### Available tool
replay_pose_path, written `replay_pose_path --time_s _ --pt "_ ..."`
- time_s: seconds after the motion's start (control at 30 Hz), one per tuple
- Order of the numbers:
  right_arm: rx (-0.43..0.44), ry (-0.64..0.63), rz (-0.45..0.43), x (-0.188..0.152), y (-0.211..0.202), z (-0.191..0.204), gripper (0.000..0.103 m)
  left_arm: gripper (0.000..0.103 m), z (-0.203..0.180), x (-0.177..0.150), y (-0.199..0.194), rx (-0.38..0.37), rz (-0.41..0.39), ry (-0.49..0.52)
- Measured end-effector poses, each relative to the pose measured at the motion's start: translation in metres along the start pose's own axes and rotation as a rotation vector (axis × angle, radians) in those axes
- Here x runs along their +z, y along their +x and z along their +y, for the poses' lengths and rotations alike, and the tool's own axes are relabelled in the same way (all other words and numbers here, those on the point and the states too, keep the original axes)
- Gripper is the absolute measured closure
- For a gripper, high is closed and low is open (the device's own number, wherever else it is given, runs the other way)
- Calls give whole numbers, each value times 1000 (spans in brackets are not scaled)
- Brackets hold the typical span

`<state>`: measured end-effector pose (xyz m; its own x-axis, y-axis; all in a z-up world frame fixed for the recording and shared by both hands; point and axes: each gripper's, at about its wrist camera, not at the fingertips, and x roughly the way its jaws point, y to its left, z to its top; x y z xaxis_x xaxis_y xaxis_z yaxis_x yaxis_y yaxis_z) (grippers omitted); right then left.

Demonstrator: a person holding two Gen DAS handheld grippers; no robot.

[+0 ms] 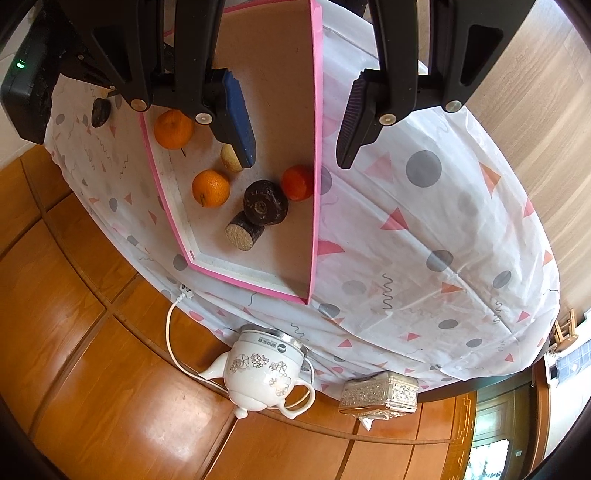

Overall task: Organize fruits
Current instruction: 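Lift the yellow fruit with the right tool and carry it over the tray, then lower the yellow fruit into the tray and open the right tool, then withdraw the open right tool from the tray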

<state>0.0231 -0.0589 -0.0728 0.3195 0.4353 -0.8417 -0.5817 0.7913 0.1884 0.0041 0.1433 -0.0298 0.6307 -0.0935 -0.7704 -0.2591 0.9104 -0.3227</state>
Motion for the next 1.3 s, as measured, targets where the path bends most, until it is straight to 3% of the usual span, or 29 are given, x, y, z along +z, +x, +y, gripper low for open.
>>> replay_pose_path --time_s 0.37,0.8,1.3 --pt "-15 29 -16 1 -4 -3 72 57 -5 -1 -1 -2 -4 13" --pt "-32 129 -138 -2 -47 -22 72 56 -13 -4 -1 -12 1 41" --pt "-163 372 -226 -40 -92 -98 72 52 -24 -6 -1 -19 8 75"
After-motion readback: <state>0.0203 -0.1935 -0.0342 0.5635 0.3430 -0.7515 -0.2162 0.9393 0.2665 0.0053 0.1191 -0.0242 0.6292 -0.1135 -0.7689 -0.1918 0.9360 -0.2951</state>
